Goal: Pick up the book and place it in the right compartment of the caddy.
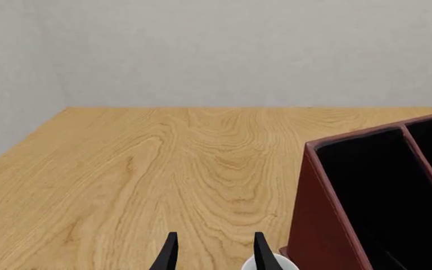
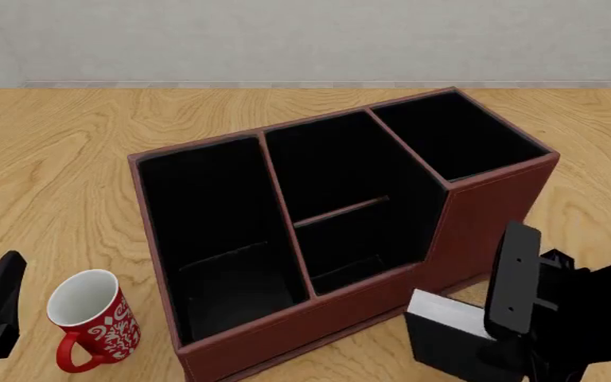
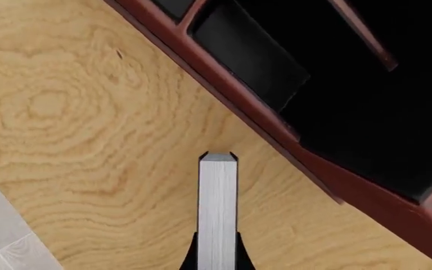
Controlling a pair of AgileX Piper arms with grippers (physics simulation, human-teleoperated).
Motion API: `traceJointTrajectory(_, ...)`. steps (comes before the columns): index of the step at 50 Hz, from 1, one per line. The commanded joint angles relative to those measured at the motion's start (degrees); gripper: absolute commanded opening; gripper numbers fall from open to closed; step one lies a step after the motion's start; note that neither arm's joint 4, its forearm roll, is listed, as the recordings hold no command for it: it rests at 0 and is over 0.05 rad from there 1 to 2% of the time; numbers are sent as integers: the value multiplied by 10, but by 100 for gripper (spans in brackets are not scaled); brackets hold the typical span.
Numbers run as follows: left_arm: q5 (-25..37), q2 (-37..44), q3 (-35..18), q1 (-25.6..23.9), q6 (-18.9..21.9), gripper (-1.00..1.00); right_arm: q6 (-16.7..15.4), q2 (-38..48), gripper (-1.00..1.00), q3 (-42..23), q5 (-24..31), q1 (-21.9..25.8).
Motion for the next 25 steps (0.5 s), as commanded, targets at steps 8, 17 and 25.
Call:
traceJointTrajectory(8,-3,0,0,-3,-1,100,22,-41,-100,-24,72,11)
traceJointTrajectory(17,-6,0,0,-2,2,100,-13,-93,-100,-56,144,-30)
traceJointTrajectory(25,-10,0,0,-3,-1,100,-19,-95,-100,-74,145,-35)
